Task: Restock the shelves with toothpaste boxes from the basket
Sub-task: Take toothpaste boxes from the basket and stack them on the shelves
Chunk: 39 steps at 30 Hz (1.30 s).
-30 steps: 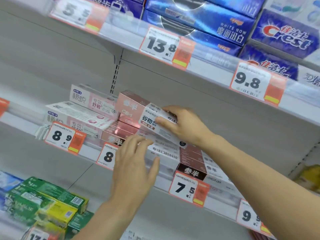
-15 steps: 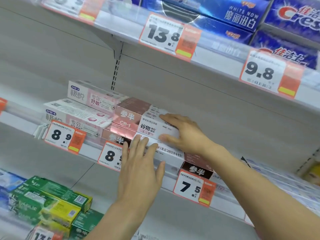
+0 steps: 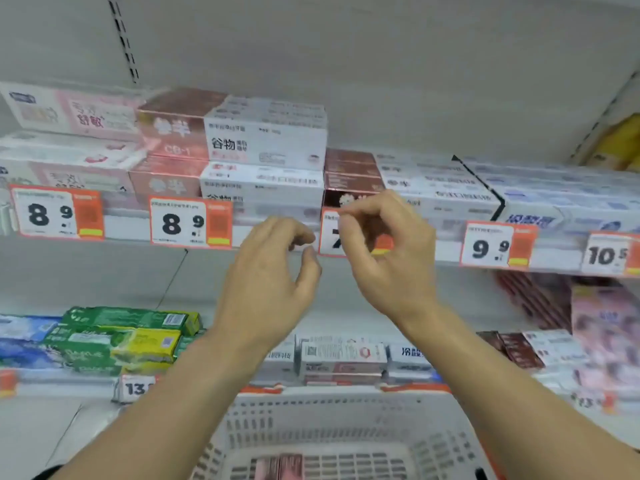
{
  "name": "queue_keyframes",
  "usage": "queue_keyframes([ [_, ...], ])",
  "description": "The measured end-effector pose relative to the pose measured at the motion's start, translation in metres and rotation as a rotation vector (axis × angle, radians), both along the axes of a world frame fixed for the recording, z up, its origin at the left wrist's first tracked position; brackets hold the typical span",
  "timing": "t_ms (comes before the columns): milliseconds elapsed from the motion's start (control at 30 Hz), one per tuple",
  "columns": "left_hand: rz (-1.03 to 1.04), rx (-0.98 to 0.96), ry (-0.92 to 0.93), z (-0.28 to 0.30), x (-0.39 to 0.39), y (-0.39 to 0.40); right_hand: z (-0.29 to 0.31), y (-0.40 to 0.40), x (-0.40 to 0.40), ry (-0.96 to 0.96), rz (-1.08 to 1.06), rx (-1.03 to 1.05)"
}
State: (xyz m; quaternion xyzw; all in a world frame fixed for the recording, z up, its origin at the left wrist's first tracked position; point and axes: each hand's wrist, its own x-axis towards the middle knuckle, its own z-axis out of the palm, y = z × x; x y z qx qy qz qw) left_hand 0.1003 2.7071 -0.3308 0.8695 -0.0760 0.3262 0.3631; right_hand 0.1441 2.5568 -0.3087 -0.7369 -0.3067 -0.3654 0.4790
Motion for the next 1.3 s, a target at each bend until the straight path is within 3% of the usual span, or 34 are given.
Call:
queue_keyframes([
  [167, -0.246, 0.24, 0.434, -0.06, -0.02, -0.011, -0.141, -0.028, -0.043, 0.462, 0.059, -0.164],
  [267, -0.296, 0.272, 0.634, -0.11, -0.039, -0.009, -0.222, -0.057, -0.061, 0.837, 0.195, -0.556],
  [367, -0.295, 0.301, 0.904, -0.167, -0.058, -0.004, -0.279, -0.084, -0.079, 1.093, 0.247, -0.875],
  [467, -0.236, 0.389, 1.204, -0.227, -0.071, 0.0, -0.304, -0.095, -0.093, 1.293, 0.279, -0.949],
  [600, -0.129, 0.473, 1.42, -0.288, -0.082, -0.006, -0.315, -0.085, -0.095, 1.386, 0.313, -0.873],
  [767, -0.106, 0.514, 1.494, -0.321, -0.085, 0.002, -0.333, -0.059, -0.083, 1.448, 0.295, -0.854],
  [967, 0.012, 0.179, 1.455, -0.33, -0.085, -0.001, -0.358, -0.019, -0.074, 1.564, 0.311, -0.87],
  [1167, 0.05, 0.063, 1.436, -0.337, -0.081, 0.016, -0.371, 0.016, -0.084, 1.675, 0.307, -0.845],
  [1300, 0.11, -0.098, 1.492, -0.332, -0.081, 0.025, -0.366, 0.029, -0.084, 1.593, 0.257, -0.861],
])
